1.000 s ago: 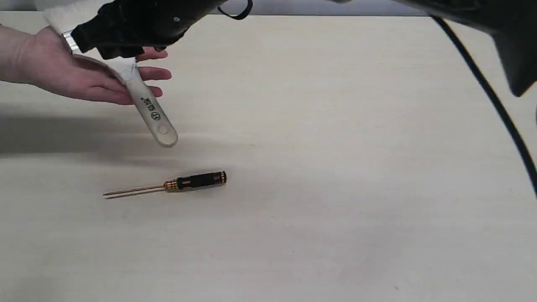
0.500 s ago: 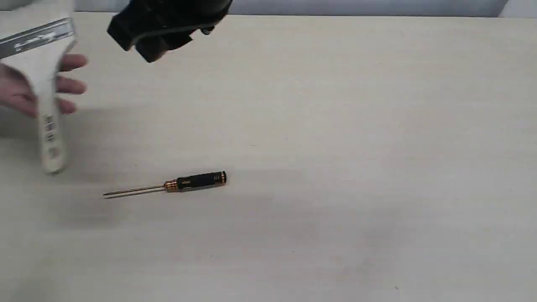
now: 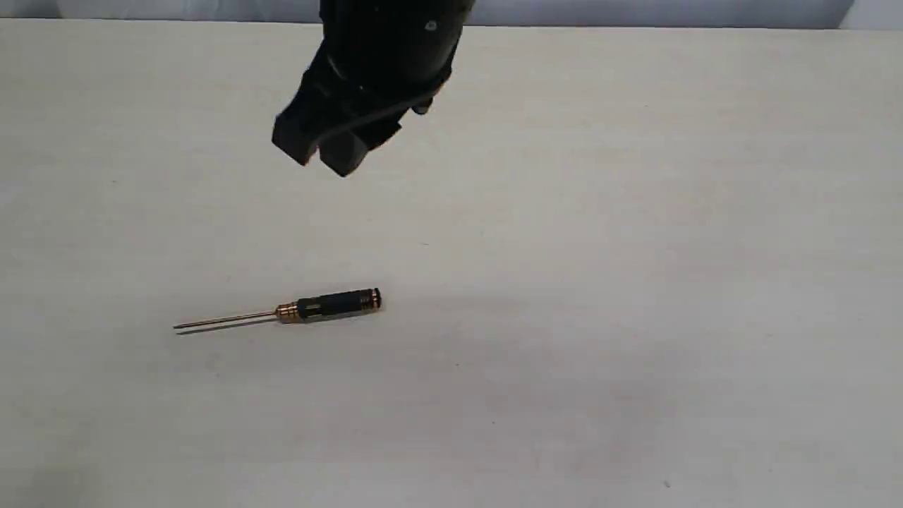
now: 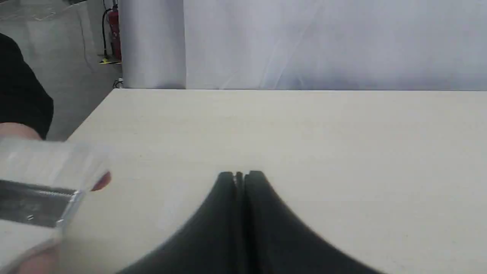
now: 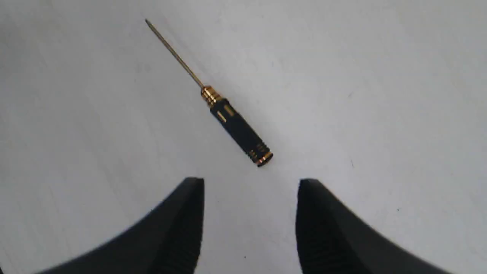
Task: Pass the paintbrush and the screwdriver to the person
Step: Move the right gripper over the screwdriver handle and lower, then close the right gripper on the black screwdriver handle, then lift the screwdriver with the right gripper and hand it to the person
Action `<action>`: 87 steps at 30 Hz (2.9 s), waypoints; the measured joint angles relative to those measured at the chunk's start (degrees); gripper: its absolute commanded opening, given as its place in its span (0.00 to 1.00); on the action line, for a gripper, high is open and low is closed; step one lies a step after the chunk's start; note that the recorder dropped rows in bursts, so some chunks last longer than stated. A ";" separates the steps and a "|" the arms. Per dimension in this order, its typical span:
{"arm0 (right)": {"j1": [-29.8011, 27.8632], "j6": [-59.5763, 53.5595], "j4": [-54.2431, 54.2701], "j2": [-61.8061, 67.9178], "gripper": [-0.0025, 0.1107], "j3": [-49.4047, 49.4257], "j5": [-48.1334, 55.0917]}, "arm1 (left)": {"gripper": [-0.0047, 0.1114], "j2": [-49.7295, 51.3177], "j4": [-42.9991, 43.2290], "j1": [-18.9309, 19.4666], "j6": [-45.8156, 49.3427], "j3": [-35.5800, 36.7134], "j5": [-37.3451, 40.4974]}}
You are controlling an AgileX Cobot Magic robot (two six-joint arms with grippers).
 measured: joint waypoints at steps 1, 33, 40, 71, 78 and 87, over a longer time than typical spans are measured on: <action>0.00 -0.58 0.00 0.00 0.39 0.95 0.00 | 0.04 0.00 0.00 0.00 0.00 0.00 0.00; 0.00 -17.63 4.92 11.25 0.42 7.23 -9.17 | 0.04 0.00 0.00 0.00 0.00 0.00 0.00; 0.12 -20.54 4.92 14.60 0.42 7.23 -10.96 | 0.04 0.00 0.00 0.00 0.00 0.00 0.00; 3.27 -22.02 1.76 19.71 0.54 7.23 -19.74 | 0.04 0.00 0.00 0.00 0.00 0.00 0.00; 3.27 -21.88 1.76 20.89 0.43 7.23 -19.86 | 0.04 0.00 0.00 0.00 0.00 0.00 0.00; 3.27 -21.79 2.22 20.89 0.09 7.23 -19.84 | 0.04 0.00 0.00 0.00 0.00 0.00 0.00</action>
